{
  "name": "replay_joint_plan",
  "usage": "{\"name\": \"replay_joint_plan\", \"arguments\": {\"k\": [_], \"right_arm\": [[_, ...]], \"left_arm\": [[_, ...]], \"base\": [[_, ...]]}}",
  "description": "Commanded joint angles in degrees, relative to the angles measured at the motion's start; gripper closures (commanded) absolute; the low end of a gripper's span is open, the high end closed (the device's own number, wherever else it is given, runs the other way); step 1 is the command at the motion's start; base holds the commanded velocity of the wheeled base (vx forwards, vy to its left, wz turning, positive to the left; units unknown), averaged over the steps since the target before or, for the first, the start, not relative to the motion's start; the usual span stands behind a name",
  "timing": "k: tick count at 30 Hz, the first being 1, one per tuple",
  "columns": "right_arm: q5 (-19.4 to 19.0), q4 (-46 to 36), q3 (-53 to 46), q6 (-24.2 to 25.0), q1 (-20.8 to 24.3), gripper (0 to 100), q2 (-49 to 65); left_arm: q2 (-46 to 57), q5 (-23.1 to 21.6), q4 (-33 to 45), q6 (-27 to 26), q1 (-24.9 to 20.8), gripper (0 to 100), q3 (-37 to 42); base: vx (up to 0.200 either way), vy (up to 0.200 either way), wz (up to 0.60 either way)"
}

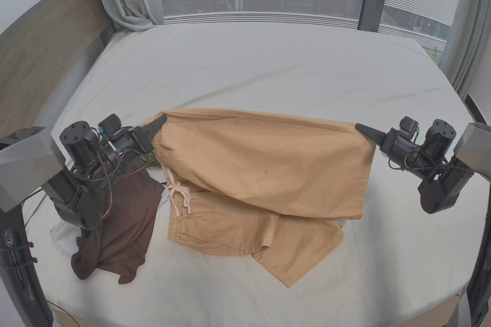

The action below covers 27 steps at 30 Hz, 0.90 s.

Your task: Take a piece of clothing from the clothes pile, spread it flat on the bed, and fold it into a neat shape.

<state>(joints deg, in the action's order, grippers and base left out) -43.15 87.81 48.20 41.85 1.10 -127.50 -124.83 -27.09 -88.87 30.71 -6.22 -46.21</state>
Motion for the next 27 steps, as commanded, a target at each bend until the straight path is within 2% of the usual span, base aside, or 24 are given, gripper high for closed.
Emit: {"name": "replay_joint_plan", "arguments": {"k": [1, 5, 16, 27], "right_arm": [[0.7, -0.2, 3.7, 0.2, 0.1, 100, -3.7], [1.0, -2.7, 6.7, 0.2, 0.1, 100, -4.9], [2.1, -5.5, 14.5, 0.2, 0.5, 100, -10.1], [2.1, -6.5, 18.0, 0.2, 0.3, 100, -12.9]], "left_arm": [[-4.5, 0.3, 0.0, 0.1, -0.1, 100, -3.0], [-6.8, 2.4, 0.0, 0.6, -0.3, 100, -5.8], [-10.9, 4.7, 0.0, 5.1, -0.6, 100, -11.3], [-13.0, 4.9, 0.1, 6.6, -0.7, 100, -14.0]], "base": [[0.0, 0.0, 0.0], [0.0, 0.0, 0.0], [0.0, 0.0, 0.0], [0.0, 0.0, 0.0]]}}
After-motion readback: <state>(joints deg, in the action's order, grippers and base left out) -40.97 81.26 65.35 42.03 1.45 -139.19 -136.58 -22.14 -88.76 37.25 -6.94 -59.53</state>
